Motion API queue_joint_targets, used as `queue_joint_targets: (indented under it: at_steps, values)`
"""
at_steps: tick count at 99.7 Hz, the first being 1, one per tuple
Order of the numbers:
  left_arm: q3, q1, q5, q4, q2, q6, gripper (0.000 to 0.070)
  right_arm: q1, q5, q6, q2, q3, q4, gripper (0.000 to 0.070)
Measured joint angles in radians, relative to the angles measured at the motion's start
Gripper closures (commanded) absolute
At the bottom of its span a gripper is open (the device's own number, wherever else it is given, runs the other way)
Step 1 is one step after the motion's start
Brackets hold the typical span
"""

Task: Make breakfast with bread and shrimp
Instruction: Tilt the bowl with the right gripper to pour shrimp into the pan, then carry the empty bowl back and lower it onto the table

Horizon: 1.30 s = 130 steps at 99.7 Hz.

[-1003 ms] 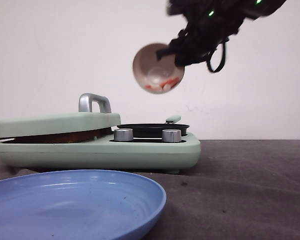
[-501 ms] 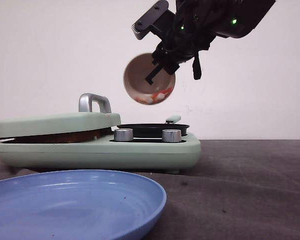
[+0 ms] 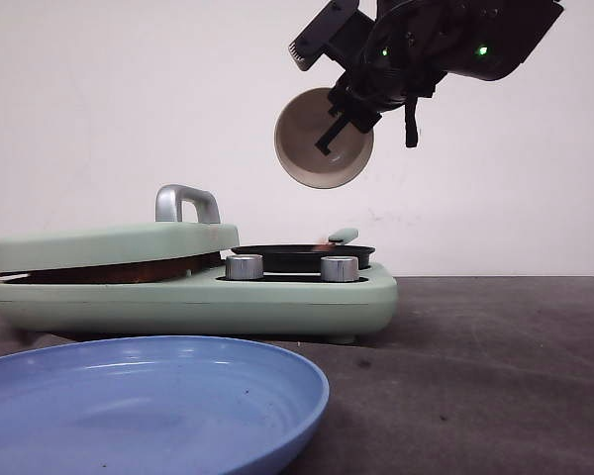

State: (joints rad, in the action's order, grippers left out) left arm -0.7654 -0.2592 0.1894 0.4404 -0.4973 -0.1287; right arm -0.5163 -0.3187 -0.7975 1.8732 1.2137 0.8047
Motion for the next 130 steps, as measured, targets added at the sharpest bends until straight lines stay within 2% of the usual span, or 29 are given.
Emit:
queue_joint_targets:
  at_steps: [16, 32, 42, 67, 86, 105, 116, 130]
  values:
    - [0.000, 0.000, 0.000, 0.000, 0.000, 0.000, 0.0191, -0.002, -0.060, 0.062, 0.000, 0.000, 0.000, 0.0700]
    - [0.000, 0.000, 0.000, 0.000, 0.000, 0.008, 0.0191, -0.006, -0.171, 0.153, 0.000, 0.000, -0.043, 0.0700]
    - [0.000, 0.000, 0.000, 0.000, 0.000, 0.011, 0.0191, -0.005, -0.210, 0.242, -0.001, 0.000, -0.135, 0.0700]
    - [0.000, 0.000, 0.000, 0.006, 0.000, 0.017, 0.0191, 0.038, -0.195, 0.498, -0.127, 0.000, -0.484, 0.0700]
    - [0.000, 0.000, 0.000, 0.031, 0.000, 0.027, 0.0190, 0.111, -0.063, 0.709, -0.293, 0.003, -0.792, 0.0700]
    - [0.000, 0.000, 0.000, 0.043, 0.000, 0.042, 0.0191, 0.222, 0.182, 0.911, -0.420, 0.003, -1.089, 0.0700]
    - [0.000, 0.000, 0.000, 0.043, 0.000, 0.044, 0.0191, 0.294, 0.310, 0.980, -0.457, 0.003, -1.231, 0.0700]
    - [0.000, 0.000, 0.000, 0.043, 0.000, 0.045, 0.0191, 0.377, 0.466, 1.017, -0.453, 0.003, -1.407, 0.0700]
